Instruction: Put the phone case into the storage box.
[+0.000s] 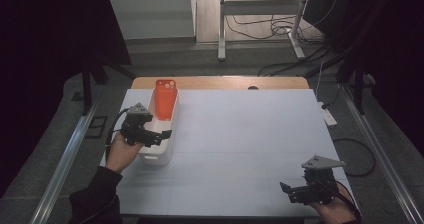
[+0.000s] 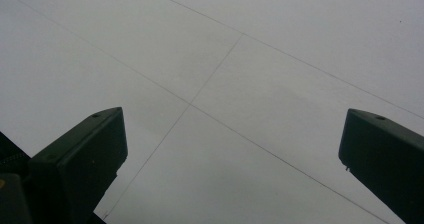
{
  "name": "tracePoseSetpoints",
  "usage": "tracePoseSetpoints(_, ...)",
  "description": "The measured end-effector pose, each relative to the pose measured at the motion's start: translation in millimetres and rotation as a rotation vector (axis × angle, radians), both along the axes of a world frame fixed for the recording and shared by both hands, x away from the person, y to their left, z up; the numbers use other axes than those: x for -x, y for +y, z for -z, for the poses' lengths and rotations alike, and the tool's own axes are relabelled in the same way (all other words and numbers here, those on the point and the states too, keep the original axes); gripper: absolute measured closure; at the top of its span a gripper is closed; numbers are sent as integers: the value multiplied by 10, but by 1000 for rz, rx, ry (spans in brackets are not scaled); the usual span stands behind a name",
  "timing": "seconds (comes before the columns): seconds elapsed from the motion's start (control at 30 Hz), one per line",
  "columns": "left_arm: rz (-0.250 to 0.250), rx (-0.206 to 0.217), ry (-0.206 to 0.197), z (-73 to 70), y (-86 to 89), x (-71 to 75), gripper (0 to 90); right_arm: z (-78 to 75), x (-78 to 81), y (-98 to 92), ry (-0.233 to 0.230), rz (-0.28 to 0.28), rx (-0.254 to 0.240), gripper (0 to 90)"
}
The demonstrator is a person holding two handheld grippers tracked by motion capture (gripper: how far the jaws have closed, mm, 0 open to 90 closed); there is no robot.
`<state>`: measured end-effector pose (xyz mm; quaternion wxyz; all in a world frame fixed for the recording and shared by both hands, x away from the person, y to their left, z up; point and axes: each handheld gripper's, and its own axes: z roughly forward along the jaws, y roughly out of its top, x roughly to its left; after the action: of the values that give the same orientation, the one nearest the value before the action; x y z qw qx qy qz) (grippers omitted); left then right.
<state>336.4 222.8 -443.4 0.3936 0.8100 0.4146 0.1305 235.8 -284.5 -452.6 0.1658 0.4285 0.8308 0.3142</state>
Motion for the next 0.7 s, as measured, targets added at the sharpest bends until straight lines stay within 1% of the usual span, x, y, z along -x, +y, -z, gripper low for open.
tracePoseSetpoints(0.1, 8, -3, -6, 0, -13, 53, 8, 0, 1, 0, 0, -1, 0, 0)
tracePoseSetpoints(0.37, 19, 7, -14, 2, -31, 246, 9, 0, 0, 1, 0, -2, 0, 0)
tracePoseSetpoints(0.7, 34, 16, -21, 2, -48, 437, 10, 1, 2, 3, -2, -3, -1, 0)
